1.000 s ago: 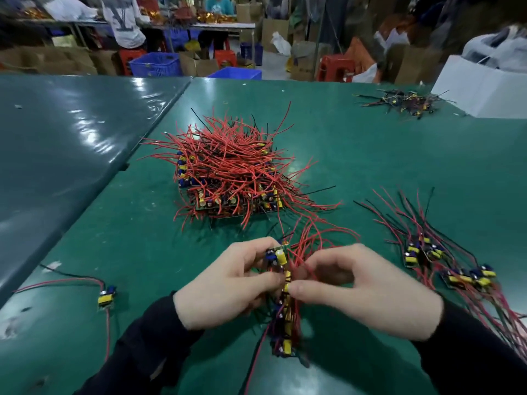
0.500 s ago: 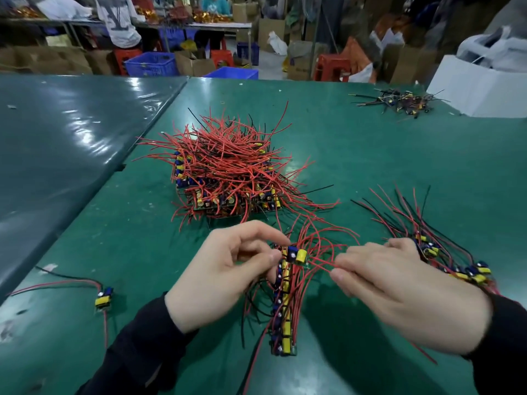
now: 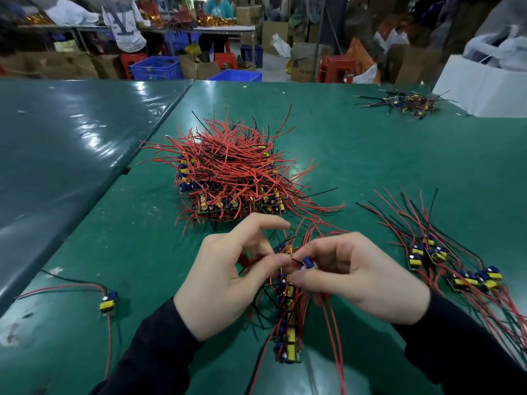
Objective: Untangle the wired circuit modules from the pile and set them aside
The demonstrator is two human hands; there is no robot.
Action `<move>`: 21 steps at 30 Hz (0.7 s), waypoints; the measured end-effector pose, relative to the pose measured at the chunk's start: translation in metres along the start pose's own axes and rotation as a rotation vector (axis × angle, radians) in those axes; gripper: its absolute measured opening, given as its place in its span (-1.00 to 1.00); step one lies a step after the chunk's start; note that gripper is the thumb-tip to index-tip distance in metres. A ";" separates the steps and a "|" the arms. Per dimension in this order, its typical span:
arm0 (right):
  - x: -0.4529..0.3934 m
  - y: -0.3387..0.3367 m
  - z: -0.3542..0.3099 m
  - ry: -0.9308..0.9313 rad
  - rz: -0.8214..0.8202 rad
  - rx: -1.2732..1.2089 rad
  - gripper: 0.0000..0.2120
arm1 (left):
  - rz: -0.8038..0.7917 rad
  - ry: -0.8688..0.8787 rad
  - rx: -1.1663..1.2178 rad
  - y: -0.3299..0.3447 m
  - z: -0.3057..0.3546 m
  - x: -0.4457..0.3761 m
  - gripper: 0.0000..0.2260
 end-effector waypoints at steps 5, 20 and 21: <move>0.001 0.007 0.015 -0.100 0.038 0.160 -0.79 | 0.010 0.054 -0.117 -0.007 -0.002 -0.002 -0.85; 0.000 0.018 0.018 -0.136 0.204 -0.144 -0.83 | 0.386 0.333 -0.544 0.000 0.006 0.006 -0.86; 0.000 0.019 0.019 -0.138 0.231 -0.165 -0.77 | 0.436 0.377 -0.522 0.000 0.011 0.009 -0.85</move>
Point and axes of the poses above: each hand's wrist, its own x-axis away from the middle knuckle, its own y-axis out of the palm, z = x × y, the point moved 1 cm from there along -x, towards the middle knuckle, and after that the axes turned 4 degrees about x, right-handed, at the moved point
